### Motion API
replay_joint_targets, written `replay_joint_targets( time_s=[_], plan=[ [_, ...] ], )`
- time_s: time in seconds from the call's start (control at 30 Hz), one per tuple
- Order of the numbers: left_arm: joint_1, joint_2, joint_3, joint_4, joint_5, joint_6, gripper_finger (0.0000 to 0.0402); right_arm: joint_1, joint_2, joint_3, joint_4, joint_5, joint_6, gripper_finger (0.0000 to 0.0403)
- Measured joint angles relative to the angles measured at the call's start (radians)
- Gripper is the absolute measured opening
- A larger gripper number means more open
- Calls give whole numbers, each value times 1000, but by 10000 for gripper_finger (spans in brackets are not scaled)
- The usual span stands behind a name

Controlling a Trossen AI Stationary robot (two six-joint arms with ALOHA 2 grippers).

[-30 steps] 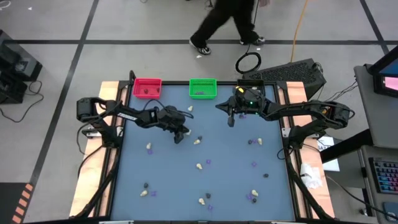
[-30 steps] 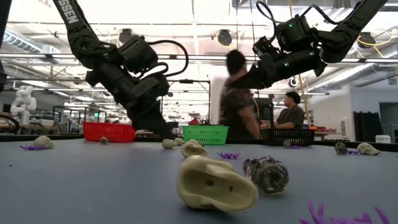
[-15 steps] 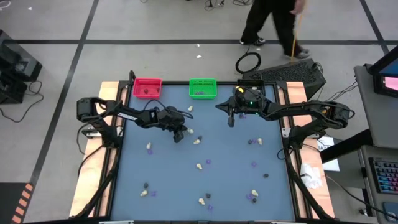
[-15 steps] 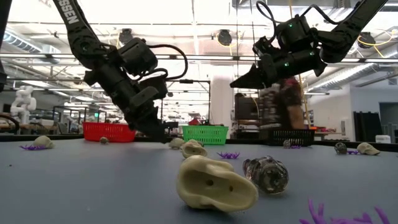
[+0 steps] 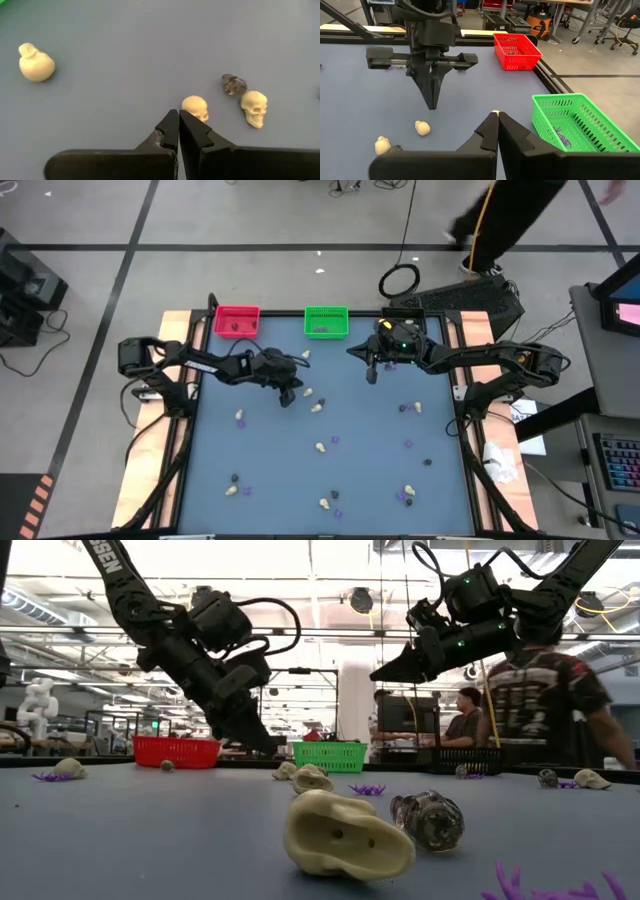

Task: Sort Halloween decoration
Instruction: Put the white skull toy into the black bin

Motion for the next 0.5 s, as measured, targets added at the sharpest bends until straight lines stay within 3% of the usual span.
replay_joint_targets(
  time_s=[0.1,0.3,0.5],
  plan=[
    [0,-1,-1,23,7,2,8,0,0,0,0,0,2,0],
    [10,-2,-71,256,94,3,8,5,0,0,0,0,27,0],
    [42,-2,-183,403,94,-27,8,28,8,21,-12,1,30,0]
  ],
)
